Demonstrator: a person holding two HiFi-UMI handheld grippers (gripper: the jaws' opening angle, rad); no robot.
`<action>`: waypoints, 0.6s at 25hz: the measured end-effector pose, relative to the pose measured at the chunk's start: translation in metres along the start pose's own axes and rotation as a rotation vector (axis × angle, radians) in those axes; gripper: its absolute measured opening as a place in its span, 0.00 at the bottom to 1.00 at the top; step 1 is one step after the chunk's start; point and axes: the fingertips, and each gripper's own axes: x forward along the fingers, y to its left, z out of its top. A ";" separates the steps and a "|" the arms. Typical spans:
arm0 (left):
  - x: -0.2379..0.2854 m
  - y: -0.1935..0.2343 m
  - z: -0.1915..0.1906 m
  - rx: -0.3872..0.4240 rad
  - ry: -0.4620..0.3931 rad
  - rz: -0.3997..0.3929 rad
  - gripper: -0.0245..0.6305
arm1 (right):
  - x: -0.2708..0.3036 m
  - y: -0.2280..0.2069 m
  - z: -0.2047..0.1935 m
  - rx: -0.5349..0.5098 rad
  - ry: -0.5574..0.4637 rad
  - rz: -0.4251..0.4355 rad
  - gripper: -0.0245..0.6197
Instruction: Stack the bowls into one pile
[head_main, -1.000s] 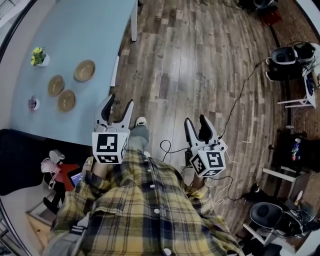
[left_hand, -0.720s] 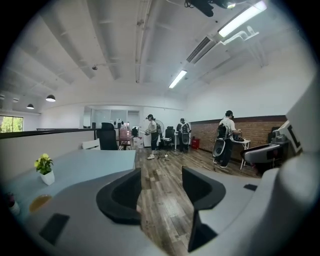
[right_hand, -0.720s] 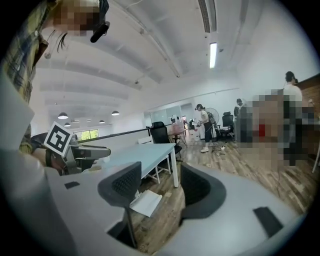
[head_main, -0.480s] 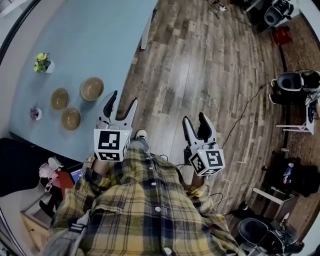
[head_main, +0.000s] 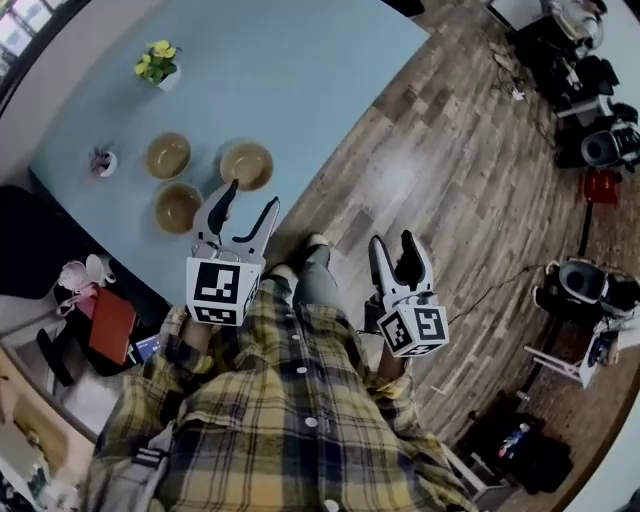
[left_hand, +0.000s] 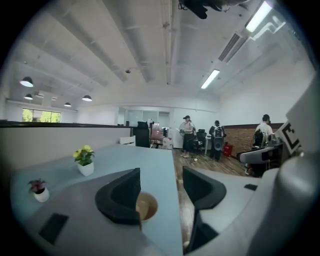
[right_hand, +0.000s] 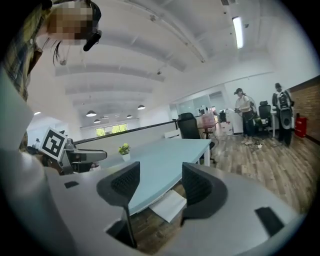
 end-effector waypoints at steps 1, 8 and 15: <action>-0.002 0.014 -0.001 -0.015 0.002 0.037 0.43 | 0.016 0.006 0.003 -0.013 0.009 0.033 0.42; -0.023 0.111 -0.006 -0.122 -0.014 0.329 0.43 | 0.143 0.063 0.022 -0.110 0.072 0.325 0.42; -0.058 0.172 -0.016 -0.239 -0.025 0.658 0.42 | 0.253 0.142 0.042 -0.224 0.136 0.676 0.42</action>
